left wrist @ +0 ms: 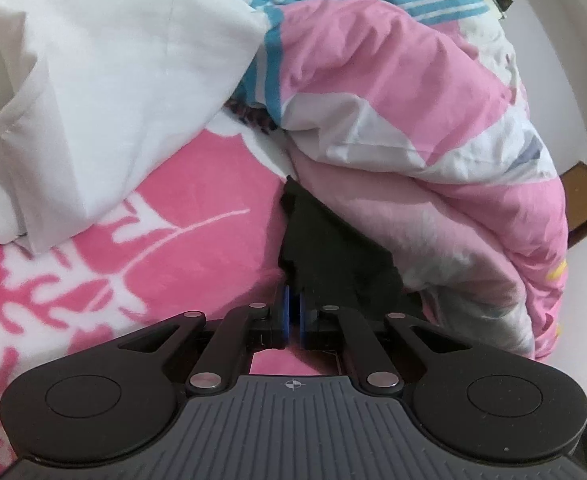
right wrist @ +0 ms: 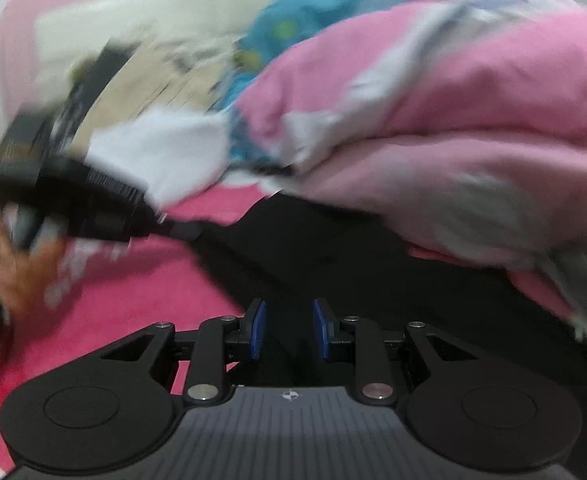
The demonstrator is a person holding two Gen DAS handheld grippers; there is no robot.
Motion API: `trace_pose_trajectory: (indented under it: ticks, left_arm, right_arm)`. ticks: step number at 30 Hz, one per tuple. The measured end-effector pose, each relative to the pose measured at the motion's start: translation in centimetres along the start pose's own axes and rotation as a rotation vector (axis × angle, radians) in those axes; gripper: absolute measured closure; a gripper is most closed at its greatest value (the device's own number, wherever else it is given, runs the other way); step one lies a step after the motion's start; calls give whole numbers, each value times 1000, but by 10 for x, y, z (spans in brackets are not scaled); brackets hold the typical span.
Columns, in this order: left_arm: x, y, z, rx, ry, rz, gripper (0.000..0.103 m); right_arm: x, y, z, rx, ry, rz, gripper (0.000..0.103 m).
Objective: Fold clothes
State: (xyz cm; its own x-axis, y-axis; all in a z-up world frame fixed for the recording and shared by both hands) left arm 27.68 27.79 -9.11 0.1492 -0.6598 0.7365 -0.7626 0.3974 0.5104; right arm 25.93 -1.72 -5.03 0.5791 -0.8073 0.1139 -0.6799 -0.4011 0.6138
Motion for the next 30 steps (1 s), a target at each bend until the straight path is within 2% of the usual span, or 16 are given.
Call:
trace_pose_trajectory:
  ticks: [6, 8, 10, 15, 18, 20, 21, 23, 25, 27, 29, 30]
  left_arm:
    - [-3, -2, 0, -10, 0, -13, 101]
    - [-5, -4, 1, -18, 10, -10, 101]
    - [-4, -3, 0, -14, 12, 2, 101]
    - [-1, 10, -3, 9, 14, 26, 101]
    - [-5, 8, 0, -9, 15, -11, 101]
    - [-6, 5, 3, -22, 8, -39, 100]
    - [-7, 3, 4, -28, 2, -53, 100]
    - [-6, 3, 6, -29, -15, -67, 100]
    - [-4, 4, 7, -25, -30, -74, 100]
    - [0, 7, 10, -19, -51, -79, 100]
    - [5, 11, 14, -13, -77, -77, 100]
    - [8, 13, 16, -12, -92, -73, 100]
  right_arm:
    - [-14, -27, 1, -25, 135, 51, 75]
    - [-18, -36, 1, -33, 177, 68, 83]
    - [-22, -45, 2, -42, 219, 85, 103]
    - [-12, -22, -10, 33, 128, 6, 103]
    - [-6, -31, -6, -22, 78, -92, 103]
    - [-8, -43, -1, -89, 93, -120, 98]
    - [-5, -42, -3, -82, 78, -139, 95]
    - [2, -35, -11, -44, 31, -179, 75]
    - [18, -27, -23, 31, -67, -228, 72]
    - [37, -32, -35, 47, -133, -189, 72]
    - [49, -48, -43, 22, -122, -106, 72]
    - [52, -59, -48, 11, -123, -99, 73]
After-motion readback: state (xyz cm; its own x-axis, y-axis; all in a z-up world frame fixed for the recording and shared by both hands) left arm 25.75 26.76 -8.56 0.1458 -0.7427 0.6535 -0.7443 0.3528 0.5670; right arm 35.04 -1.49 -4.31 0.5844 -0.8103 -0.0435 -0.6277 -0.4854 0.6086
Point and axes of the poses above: each gripper's, at about its wrist camera, not at the fingertips, and y roughly against the way its jaws point, x to its right, z to its underside, the point moved 3 cm from there along -y, roughly the way its jaws point, and after that the axes turned 2 degrees about y, right-handed, at the moved point
